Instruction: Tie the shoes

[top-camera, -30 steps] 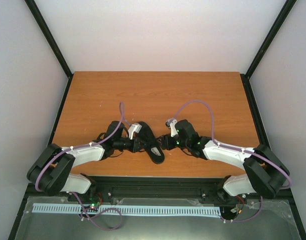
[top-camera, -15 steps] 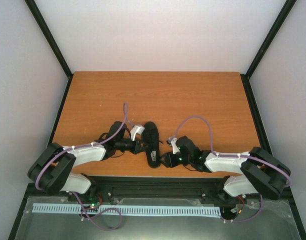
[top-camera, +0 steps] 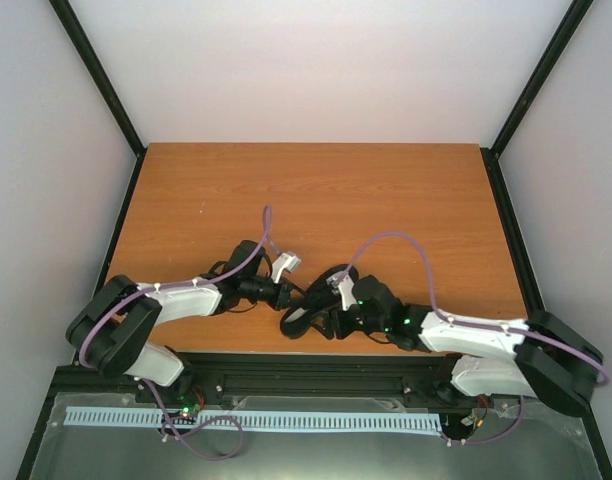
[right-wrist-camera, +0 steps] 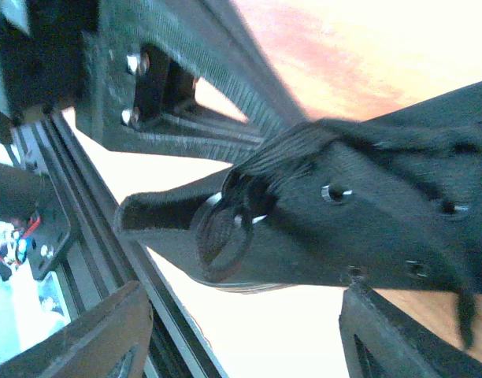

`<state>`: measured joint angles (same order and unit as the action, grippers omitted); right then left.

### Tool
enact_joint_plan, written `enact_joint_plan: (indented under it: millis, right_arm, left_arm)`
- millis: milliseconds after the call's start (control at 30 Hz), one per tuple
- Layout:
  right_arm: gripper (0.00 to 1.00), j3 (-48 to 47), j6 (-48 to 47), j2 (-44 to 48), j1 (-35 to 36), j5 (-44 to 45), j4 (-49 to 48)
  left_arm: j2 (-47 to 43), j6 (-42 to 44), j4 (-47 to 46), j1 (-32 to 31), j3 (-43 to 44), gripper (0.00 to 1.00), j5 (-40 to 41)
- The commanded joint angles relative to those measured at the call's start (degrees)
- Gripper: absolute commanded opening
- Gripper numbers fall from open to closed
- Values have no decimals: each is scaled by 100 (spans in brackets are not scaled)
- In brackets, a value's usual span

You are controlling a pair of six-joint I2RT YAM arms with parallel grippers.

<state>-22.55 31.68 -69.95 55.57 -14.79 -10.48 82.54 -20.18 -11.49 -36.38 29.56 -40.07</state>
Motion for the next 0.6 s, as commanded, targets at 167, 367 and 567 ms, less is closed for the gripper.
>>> enact_joint_plan:
  millis: [167,367,567]
  right_arm:
    - [73,464,-633,1541,-1093,-20,656]
    - [69,346,-655,1282,-1716,-376,102]
    - [62,78,-967,726,-1714,-947,-200]
  left_arm:
    - [307,174,-247,-6,353,1,-406]
    - [190,199,-240,6,299,1,-425]
    - [146,206,-231,10,300,1,-492]
